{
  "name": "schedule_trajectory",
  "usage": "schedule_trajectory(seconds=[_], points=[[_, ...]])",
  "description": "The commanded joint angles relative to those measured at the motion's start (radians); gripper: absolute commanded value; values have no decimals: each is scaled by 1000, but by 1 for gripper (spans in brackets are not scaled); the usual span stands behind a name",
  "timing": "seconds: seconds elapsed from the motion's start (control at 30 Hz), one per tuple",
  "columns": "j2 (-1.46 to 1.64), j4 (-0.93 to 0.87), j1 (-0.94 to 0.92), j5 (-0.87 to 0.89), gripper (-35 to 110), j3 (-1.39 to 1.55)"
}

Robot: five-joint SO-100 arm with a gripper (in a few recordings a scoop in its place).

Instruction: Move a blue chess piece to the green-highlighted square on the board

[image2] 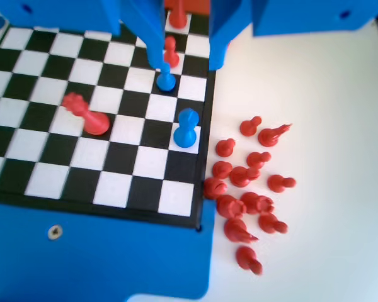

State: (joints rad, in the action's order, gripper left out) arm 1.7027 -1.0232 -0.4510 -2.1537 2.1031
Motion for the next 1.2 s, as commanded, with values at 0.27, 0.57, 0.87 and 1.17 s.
schedule_trajectory(seconds=[0.27, 0.57, 0.87, 1.17], points=[[61, 94, -52, -60, 12, 78], [61, 132, -35, -51, 12, 123], [51, 183, -49, -66, 12, 156], [21, 221, -52, -77, 12, 170]])
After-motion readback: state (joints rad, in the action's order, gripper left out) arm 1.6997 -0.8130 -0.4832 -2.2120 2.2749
